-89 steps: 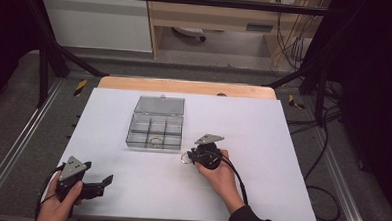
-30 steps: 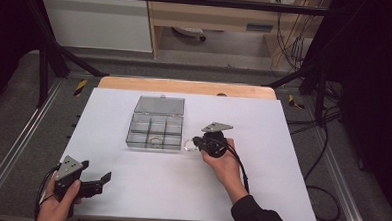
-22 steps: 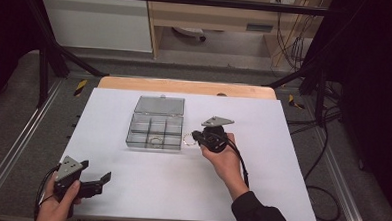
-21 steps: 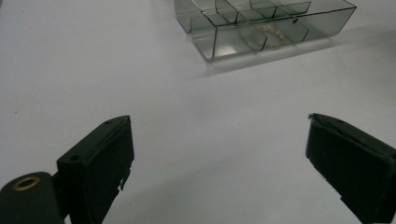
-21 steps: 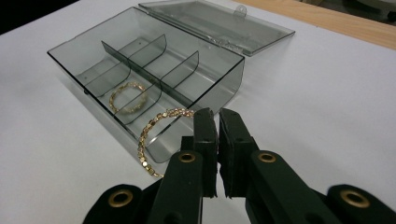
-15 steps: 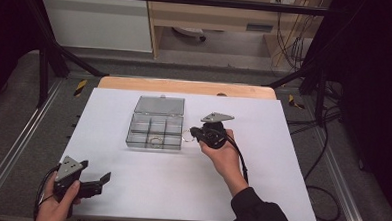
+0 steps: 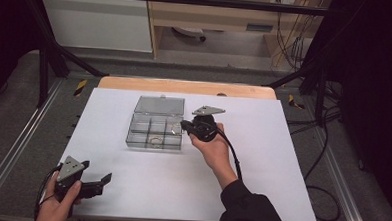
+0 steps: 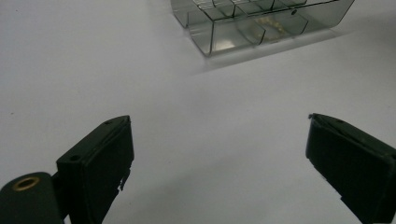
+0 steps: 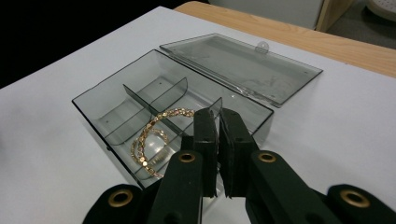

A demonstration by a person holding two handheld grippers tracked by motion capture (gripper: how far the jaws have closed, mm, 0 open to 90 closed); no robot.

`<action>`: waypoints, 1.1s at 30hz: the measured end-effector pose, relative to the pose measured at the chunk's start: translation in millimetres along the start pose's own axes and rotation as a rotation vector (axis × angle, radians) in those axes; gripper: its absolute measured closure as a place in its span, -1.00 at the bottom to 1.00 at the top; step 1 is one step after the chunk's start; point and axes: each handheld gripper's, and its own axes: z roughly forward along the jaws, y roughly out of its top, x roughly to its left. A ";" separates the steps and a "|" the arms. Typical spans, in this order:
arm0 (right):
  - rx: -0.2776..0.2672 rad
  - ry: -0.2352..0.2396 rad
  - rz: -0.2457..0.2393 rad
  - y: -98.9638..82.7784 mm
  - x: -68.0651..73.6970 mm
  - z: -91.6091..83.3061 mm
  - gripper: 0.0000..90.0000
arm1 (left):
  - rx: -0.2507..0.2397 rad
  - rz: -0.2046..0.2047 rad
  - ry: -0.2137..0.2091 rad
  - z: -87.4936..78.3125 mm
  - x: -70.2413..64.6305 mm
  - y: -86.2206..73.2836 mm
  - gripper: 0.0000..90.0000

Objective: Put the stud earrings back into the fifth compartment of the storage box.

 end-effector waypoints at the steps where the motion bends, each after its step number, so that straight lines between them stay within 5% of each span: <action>1: 0.000 0.002 -0.001 0.5 1.8 3.3 0.92 | 0.000 0.000 0.000 0.0 0.0 0.0 -0.83; 33: 0.070 0.022 -0.078 15.5 38.5 56.9 0.92 | 0.001 0.012 -0.008 -0.2 -0.4 0.7 -0.83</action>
